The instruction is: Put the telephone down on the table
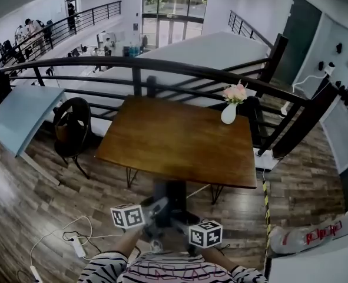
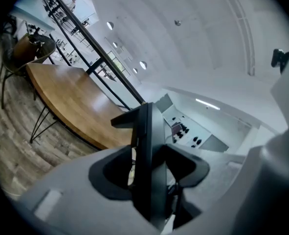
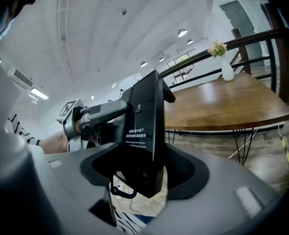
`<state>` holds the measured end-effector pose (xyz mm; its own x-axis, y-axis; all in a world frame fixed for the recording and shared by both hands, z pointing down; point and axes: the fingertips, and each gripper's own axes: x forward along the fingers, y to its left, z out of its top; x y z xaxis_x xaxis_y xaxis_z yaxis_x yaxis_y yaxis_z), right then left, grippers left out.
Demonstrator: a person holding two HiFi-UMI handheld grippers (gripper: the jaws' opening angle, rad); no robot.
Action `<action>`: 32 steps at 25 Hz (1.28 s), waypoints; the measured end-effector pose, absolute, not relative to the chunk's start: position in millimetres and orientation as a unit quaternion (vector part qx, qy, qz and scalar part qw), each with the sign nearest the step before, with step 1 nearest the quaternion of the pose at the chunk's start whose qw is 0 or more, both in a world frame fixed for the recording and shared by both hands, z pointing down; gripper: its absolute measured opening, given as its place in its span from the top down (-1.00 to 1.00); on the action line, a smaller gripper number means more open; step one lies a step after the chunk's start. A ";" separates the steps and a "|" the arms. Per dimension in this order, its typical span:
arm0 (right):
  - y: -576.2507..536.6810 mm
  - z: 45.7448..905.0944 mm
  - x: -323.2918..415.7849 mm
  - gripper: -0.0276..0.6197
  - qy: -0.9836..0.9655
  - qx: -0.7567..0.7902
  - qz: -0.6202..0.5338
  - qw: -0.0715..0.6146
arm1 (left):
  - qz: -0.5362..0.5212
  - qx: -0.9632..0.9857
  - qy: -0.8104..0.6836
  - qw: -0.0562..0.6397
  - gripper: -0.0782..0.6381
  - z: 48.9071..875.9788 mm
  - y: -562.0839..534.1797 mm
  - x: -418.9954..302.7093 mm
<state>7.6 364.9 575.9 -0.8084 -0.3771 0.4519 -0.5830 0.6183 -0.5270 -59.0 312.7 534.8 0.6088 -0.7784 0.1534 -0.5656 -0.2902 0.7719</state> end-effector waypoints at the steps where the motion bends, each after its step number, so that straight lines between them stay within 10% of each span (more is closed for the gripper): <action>1: 357.4 576.1 -1.7 0.07 -0.886 0.274 0.344 0.149 | -0.125 0.794 -0.420 0.421 0.19 535.4 304.6 -68.1; 32: 12.6 594.3 -8.2 0.07 -0.884 0.268 0.351 0.150 | -0.123 0.786 -0.424 0.434 0.19 559.3 -40.1 -76.1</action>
